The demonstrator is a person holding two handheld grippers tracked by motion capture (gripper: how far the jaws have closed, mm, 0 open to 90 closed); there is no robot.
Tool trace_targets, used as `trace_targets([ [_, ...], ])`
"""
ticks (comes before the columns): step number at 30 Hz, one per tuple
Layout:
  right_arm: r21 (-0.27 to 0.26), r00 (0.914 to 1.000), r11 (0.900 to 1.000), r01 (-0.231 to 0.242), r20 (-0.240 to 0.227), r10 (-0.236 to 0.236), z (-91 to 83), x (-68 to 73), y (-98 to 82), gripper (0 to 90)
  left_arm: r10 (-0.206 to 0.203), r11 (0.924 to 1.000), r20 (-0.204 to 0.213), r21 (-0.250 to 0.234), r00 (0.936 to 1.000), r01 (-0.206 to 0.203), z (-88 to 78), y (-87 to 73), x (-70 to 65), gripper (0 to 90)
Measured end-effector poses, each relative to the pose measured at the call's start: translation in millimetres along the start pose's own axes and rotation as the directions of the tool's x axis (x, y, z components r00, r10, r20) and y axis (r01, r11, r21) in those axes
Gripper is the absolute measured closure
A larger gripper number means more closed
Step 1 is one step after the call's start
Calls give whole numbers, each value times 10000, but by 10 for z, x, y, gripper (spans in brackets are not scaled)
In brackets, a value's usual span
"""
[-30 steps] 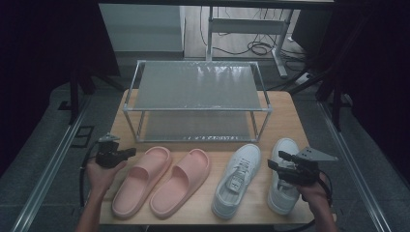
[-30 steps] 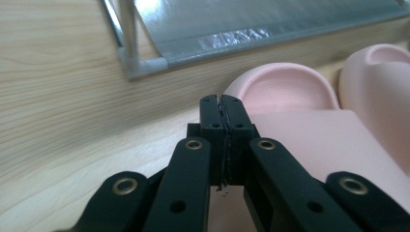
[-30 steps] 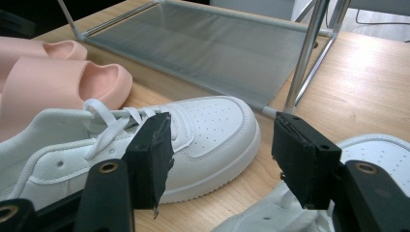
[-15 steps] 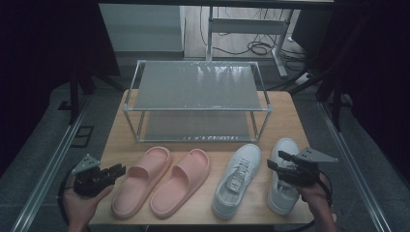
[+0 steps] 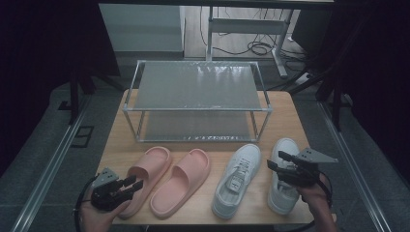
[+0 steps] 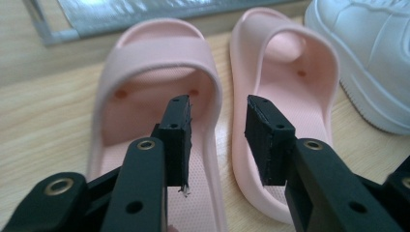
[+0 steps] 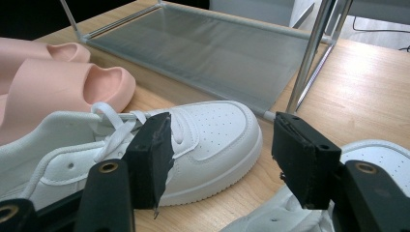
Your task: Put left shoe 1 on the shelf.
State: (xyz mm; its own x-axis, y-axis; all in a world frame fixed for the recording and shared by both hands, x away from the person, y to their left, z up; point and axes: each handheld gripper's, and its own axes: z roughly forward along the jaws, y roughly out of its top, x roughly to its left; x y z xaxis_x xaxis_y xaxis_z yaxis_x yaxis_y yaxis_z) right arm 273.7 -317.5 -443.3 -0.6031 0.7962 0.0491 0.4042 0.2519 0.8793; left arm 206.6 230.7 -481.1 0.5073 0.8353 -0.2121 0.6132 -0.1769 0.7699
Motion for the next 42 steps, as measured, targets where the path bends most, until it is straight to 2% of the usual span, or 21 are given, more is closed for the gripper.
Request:
trace_targets([
  [6, -51, 10000, 10000, 1, 0, -1, -19, 11, 5, 404, 83, 9995, 153, 317, 9998, -88, 119, -2, -66, 613],
  [13, -64, 9999, 9999, 94, -46, -94, -14, 34, 18, 403, 79, 9981, 90, 611, 9999, -84, 265, 1, -91, 601],
  [16, -67, 10000, 9999, 82, -43, -82, -18, 31, 15, 403, 144, 9976, -180, 685, 9997, -131, 311, 1, -93, 602],
  [26, -25, 9999, 9999, 114, -67, -114, -16, 40, 17, 403, 104, 9965, -425, 832, 9990, -69, 453, 30, -24, 618],
  [35, -32, 9999, 9999, 99, -72, -99, -17, 37, 14, 403, 456, 9932, -577, 1095, 9973, -391, 582, 34, -21, 744],
  [39, -1, 9999, 9999, 124, -61, -124, -16, 38, 15, 403, 622, 9925, -514, 1084, 9967, -564, 593, 34, -21, 800],
  [42, -10, 9999, 9999, 117, -55, -117, -19, 40, 17, 403, 771, 9930, -651, 947, 9949, -707, 569, 39, -22, 830],
])
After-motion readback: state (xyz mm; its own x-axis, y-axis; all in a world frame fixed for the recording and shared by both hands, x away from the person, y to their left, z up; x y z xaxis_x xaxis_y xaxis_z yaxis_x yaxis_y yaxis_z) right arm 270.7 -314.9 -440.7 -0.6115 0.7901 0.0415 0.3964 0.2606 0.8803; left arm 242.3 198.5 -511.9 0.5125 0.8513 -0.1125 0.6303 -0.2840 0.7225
